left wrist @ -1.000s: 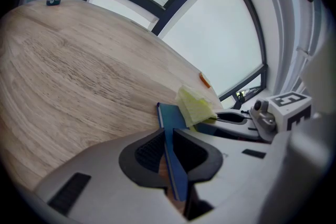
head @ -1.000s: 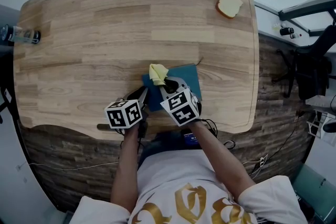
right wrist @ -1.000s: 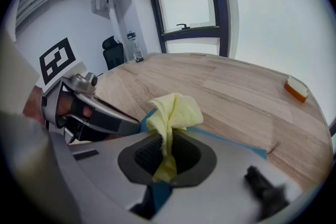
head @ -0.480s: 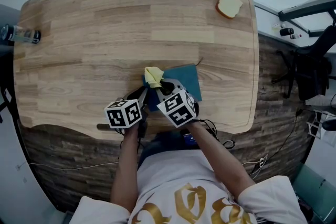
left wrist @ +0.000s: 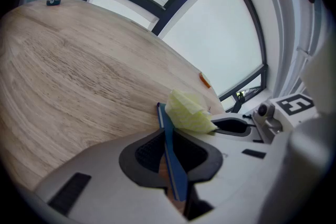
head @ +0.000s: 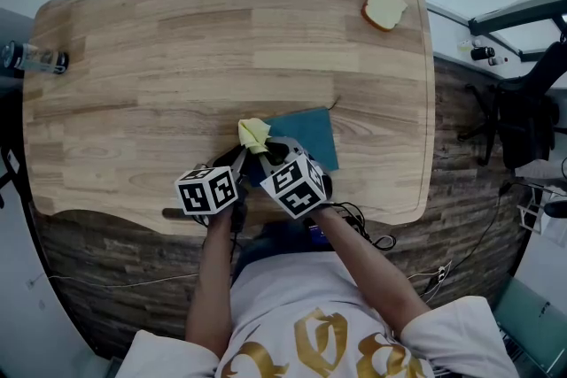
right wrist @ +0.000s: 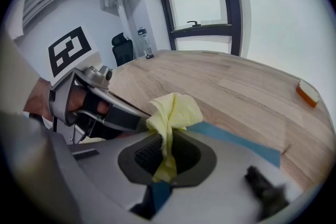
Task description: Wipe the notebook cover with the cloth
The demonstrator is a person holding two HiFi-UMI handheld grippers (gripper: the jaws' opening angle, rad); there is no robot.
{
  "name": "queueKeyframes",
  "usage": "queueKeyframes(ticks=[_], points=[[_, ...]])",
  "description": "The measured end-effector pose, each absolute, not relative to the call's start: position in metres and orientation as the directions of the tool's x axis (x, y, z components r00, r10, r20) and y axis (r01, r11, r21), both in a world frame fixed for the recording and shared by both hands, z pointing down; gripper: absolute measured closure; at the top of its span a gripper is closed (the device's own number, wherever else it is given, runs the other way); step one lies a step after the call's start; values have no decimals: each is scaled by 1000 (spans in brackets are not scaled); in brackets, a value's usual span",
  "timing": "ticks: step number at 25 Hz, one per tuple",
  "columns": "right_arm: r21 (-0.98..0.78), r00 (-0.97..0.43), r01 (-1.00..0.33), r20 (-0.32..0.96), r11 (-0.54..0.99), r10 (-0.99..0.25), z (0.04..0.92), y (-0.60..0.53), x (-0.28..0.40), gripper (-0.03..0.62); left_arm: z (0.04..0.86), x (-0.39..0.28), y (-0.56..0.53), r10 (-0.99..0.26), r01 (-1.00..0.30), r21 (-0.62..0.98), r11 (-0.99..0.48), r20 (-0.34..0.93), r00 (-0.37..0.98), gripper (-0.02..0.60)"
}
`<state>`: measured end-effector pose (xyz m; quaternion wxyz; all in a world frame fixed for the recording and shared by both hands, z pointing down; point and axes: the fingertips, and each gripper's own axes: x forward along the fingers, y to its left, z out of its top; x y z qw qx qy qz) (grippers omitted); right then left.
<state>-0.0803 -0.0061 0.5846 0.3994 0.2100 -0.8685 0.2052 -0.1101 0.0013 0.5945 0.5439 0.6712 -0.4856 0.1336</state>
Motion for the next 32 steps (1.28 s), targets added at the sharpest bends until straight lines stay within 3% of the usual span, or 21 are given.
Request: queueKeyframes(ticks=[32], points=[[-261, -606, -459, 791, 849, -84, 585, 40, -71, 556, 595, -110, 1, -511, -797, 600, 68, 707, 489, 525]])
